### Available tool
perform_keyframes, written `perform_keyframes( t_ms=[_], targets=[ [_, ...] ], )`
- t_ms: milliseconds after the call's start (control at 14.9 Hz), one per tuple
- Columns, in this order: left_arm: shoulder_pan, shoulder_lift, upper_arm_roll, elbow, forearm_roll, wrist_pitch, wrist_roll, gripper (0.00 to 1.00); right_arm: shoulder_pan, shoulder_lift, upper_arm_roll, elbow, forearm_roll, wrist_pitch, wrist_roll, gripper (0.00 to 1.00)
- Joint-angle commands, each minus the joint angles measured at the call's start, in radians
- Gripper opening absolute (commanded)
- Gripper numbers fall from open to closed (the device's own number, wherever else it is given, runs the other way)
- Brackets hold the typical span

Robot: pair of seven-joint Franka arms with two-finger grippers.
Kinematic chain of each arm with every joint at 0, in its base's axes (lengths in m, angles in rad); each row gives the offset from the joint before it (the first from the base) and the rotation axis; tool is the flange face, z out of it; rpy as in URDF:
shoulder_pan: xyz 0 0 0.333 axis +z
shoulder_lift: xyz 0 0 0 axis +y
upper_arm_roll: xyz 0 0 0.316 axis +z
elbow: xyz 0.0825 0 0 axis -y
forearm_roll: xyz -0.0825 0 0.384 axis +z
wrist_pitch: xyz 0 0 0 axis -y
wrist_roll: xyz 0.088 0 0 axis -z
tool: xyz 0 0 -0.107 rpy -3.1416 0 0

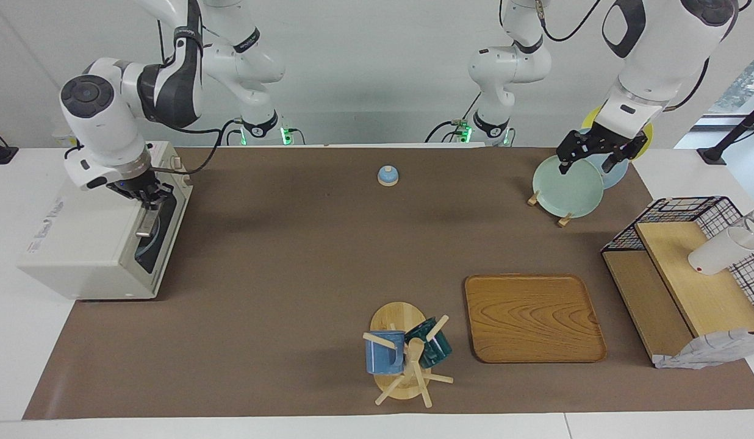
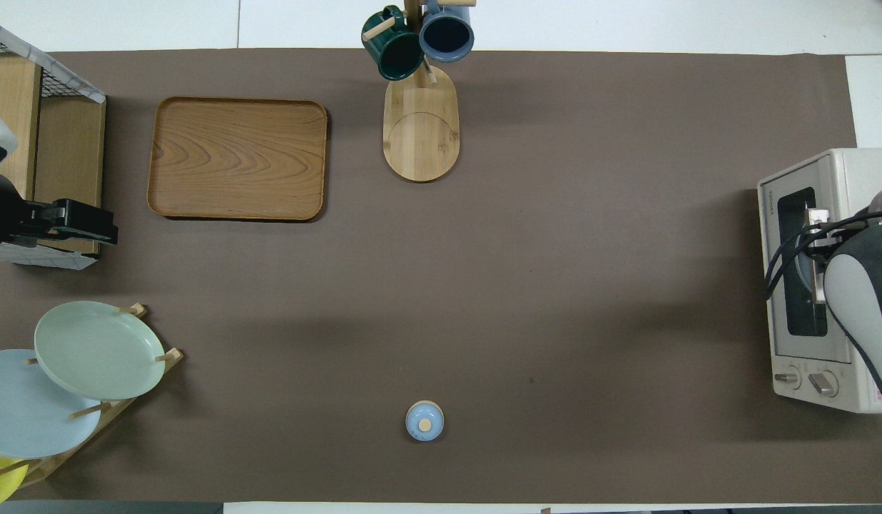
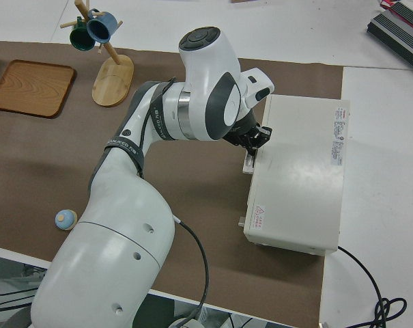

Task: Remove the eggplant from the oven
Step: 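Reach the right gripper to the toaster oven door handle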

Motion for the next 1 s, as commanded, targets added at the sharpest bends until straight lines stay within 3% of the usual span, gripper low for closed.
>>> perform_keyframes(
  t_ms=[0, 402, 937],
  targets=[
    [0.001, -0.009, 0.001, -0.004, 0.021, -0.002, 0.007, 1.00, -0.005, -0.028, 0.011, -0.060, -0.015, 0.054, 0.016, 0.00],
    [-0.001, -0.009, 0.001, -0.004, 0.021, -0.002, 0.007, 1.00, 0.101, -0.008, 0.012, -0.157, 0.002, 0.208, 0.114, 0.00],
    [0.001, -0.009, 0.001, -0.004, 0.021, -0.002, 0.007, 1.00, 0.121, 0.067, 0.012, -0.221, 0.115, 0.387, 0.120, 0.00]
  ],
)
